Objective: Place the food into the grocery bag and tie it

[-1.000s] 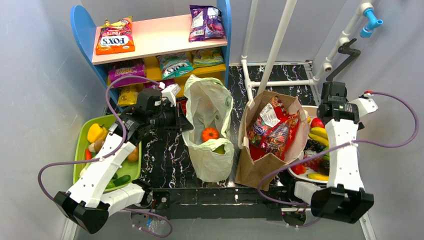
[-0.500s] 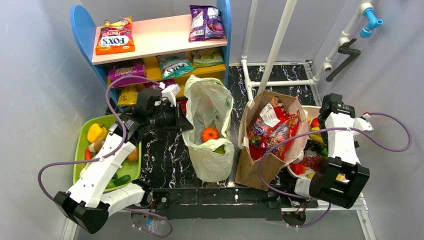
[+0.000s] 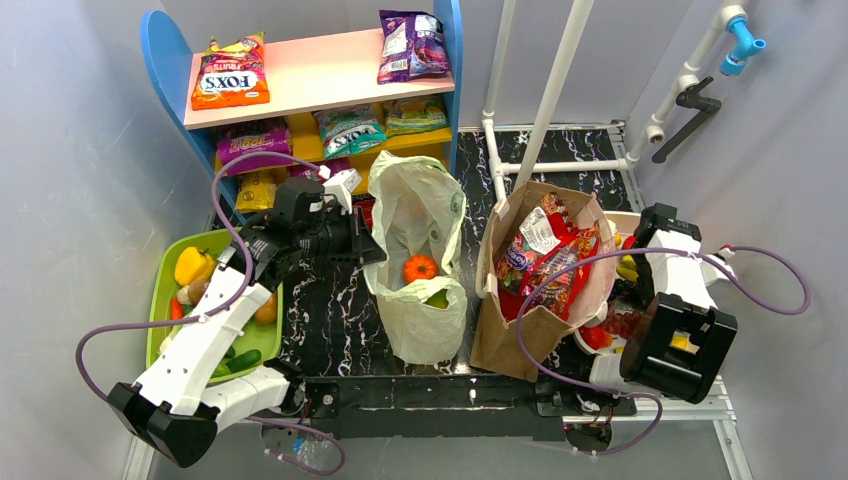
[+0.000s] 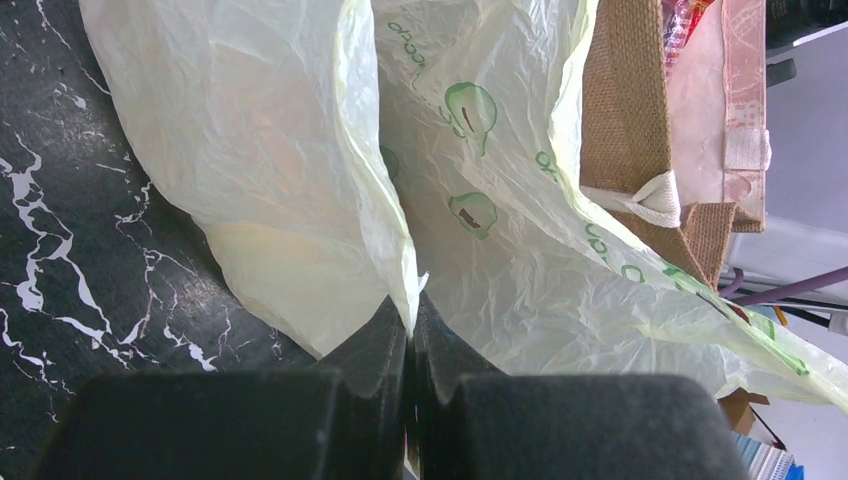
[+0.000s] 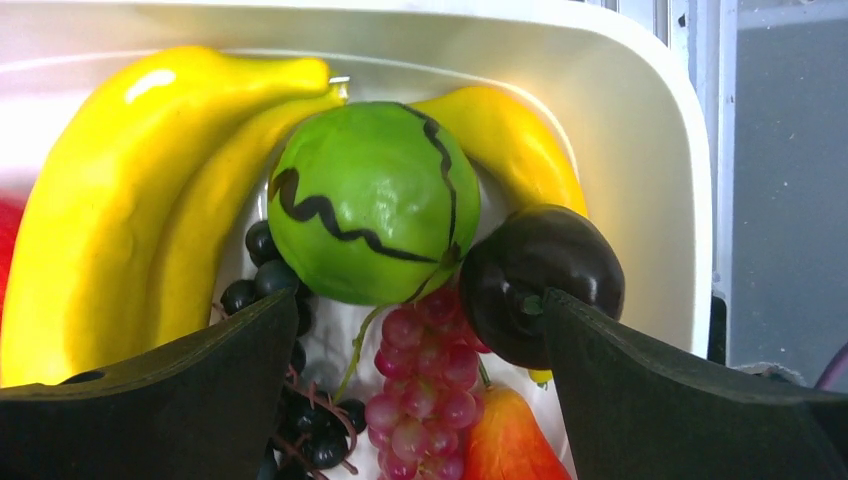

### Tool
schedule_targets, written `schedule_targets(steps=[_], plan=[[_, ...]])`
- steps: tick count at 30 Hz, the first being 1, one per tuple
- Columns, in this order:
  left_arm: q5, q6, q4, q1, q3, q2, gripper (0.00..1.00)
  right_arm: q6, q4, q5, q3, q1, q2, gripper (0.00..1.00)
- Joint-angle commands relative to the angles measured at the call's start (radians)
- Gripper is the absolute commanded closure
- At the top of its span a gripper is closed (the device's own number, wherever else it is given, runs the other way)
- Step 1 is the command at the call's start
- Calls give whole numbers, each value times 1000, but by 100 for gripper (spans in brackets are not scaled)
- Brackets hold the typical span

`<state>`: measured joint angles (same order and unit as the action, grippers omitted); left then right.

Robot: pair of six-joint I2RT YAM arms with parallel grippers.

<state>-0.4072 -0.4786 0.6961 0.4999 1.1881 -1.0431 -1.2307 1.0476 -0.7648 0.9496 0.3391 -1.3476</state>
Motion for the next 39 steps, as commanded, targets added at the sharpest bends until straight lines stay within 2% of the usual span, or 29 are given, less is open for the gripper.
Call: schedule_targets(steps=[1, 14, 18, 31, 33, 35, 37, 39], plan=[[-13, 13, 26, 2, 15, -7, 100, -27, -67, -50, -18, 63, 5, 2], [-31, 6, 27, 2, 32, -32, 100, 34, -184, 30, -53, 187, -21, 12], [-34, 3, 27, 2, 35, -32, 100, 49, -222, 48, -79, 192, -10, 16], [-37, -12, 23, 2, 31, -25, 100, 50, -228, 97, -90, 193, -65, 20], [-36, -12, 23, 2, 28, -23, 100, 49, -233, 98, -95, 192, -64, 25], [-34, -11, 23, 2, 26, -20, 100, 48, -236, 91, -98, 193, -57, 37], [-34, -10, 23, 2, 26, -18, 100, 50, -237, 92, -101, 193, -47, 41], [-29, -9, 25, 2, 23, -14, 100, 60, -247, 98, -106, 193, -36, 52]])
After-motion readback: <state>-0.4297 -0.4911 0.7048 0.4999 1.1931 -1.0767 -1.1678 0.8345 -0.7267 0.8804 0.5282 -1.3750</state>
